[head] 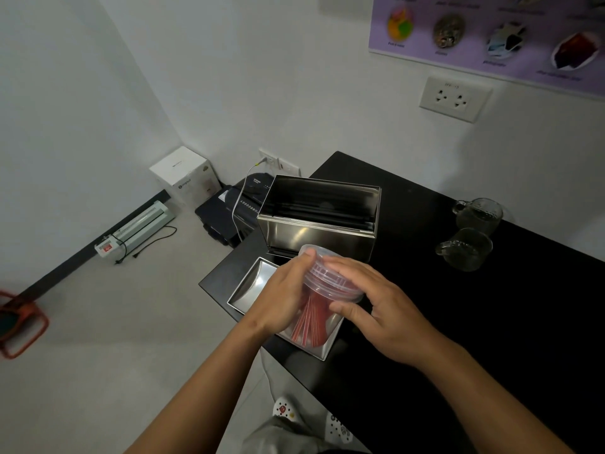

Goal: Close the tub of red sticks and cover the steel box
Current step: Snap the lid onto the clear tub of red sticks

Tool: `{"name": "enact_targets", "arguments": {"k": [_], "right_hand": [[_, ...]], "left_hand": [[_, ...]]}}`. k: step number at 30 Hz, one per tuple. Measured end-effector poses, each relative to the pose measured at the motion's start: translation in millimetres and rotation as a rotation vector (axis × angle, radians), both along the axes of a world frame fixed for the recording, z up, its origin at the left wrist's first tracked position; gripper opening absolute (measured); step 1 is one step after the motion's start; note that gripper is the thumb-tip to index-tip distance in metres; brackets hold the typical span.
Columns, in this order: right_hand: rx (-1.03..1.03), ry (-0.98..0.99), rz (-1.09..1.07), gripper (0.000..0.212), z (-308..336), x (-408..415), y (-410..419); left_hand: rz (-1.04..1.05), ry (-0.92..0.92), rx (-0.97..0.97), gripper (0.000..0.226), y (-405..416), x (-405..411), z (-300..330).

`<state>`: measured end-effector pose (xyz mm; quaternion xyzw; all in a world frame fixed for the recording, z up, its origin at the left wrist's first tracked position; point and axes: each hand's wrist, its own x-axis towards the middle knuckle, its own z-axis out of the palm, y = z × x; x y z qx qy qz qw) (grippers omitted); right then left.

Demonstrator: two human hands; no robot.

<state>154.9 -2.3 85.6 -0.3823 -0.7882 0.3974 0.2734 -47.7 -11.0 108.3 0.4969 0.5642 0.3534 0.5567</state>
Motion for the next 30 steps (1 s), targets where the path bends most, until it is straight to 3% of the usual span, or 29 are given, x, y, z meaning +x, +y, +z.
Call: {"name": "enact_targets", "arguments": {"k": [10,16,27,30], "right_hand": [[-0.046,-0.011,0.014,0.057,2,0,5],[-0.031,-0.056,0.023,0.051,2,1,11],[-0.014,0.105,-0.057,0.05,-1,-3,12],[0.021,0.163,-0.086,0.05,0,-6,9]], "left_hand": [[0.045,0.03,-0.017,0.05,3,1,1],[0.052,0.059,0.008,0.055,4,3,-3],[0.015,-0.052,0.063,0.05,-2,-3,-10],[0.056,-0.042,0.094,0.059,-11,-4,-17]]}}
